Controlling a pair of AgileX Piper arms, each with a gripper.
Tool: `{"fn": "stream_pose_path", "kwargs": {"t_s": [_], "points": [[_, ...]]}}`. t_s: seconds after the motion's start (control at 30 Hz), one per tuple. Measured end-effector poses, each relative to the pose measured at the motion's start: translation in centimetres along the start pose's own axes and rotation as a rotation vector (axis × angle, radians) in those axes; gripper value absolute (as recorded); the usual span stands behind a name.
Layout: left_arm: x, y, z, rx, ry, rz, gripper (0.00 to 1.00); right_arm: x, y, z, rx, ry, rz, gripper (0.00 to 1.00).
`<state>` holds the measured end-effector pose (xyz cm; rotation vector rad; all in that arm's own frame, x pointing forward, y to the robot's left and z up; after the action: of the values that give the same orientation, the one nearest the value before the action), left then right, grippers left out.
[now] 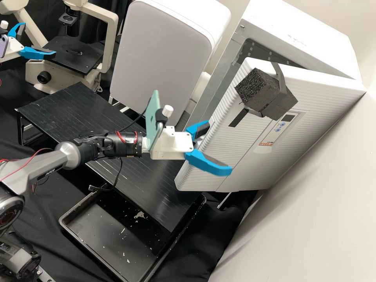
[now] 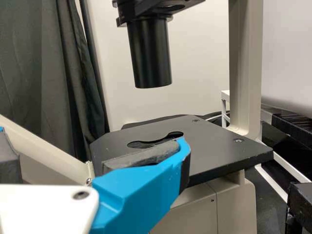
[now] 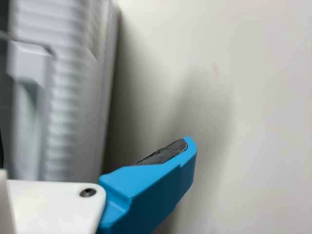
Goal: Open the incubator door
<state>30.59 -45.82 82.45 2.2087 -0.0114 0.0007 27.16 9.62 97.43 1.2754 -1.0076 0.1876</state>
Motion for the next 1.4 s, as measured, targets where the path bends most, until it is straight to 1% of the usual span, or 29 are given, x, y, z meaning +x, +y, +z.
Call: {"fn": "stream_pose_path", "kwargs": {"t_s": [0.03,0.1,0.2,0.33,0.37,0.4,0.43,0.53,0.63,0.73,0.93,1.03,1.1,1.17,1.3,1.37,1.4], "points": [[0.0,0.0,0.0,0.000,0.000,0.000,1.00,0.1,-0.1,0.1,0.009,-0.031,-0.009,1.00],[0.0,0.0,0.0,0.000,0.000,0.000,1.00,0.3,0.0,0.1,0.008,-0.056,-0.007,1.00],[0.0,0.0,0.0,0.000,0.000,0.000,1.00,0.6,0.1,0.2,-0.011,-0.097,0.004,1.00],[0.0,0.0,0.0,0.000,0.000,0.000,1.00,1.0,0.4,0.9,-0.027,-0.207,0.000,1.00],[0.0,0.0,0.0,0.000,0.000,0.000,1.00,1.2,0.6,1.1,-0.038,-0.231,0.001,1.00],[0.0,0.0,0.0,0.000,0.000,0.000,1.00,1.4,0.9,1.2,-0.053,-0.274,-0.010,1.00],[0.0,0.0,0.0,0.000,0.000,0.000,1.00,1.6,1.2,1.5,-0.083,-0.314,-0.014,1.00],[0.0,0.0,0.0,0.000,0.000,0.000,1.00,1.9,1.6,2.1,-0.132,-0.401,-0.036,1.00],[0.0,0.0,0.0,0.000,0.000,0.000,1.00,1.7,1.4,2.8,-0.115,-0.469,-0.069,1.00],[0.0,0.0,0.0,0.000,0.000,0.000,1.00,1.6,1.2,2.9,-0.112,-0.491,-0.081,1.00],[0.0,0.0,0.0,0.000,0.000,0.000,1.00,1.5,1.0,2.8,-0.113,-0.484,-0.088,1.00],[0.0,0.0,0.0,0.000,0.000,0.000,1.00,1.3,0.8,2.4,-0.115,-0.468,-0.096,1.00],[0.0,0.0,0.0,0.000,0.000,0.000,1.00,1.1,0.9,2.3,-0.126,-0.443,-0.088,1.00],[0.0,0.0,0.0,0.000,0.000,0.000,1.00,0.7,1.3,2.0,-0.136,-0.387,-0.064,1.00],[0.0,0.0,0.0,0.000,0.000,0.000,1.00,-0.8,2.8,1.3,-0.123,-0.248,-0.009,1.00],[0.0,0.0,0.0,0.000,0.000,0.000,1.00,-1.5,4.0,0.9,-0.125,-0.181,0.026,1.00],[0.0,0.0,0.0,0.000,0.000,0.000,1.00,-1.8,4.4,0.9,-0.123,-0.161,0.036,1.00]]}}
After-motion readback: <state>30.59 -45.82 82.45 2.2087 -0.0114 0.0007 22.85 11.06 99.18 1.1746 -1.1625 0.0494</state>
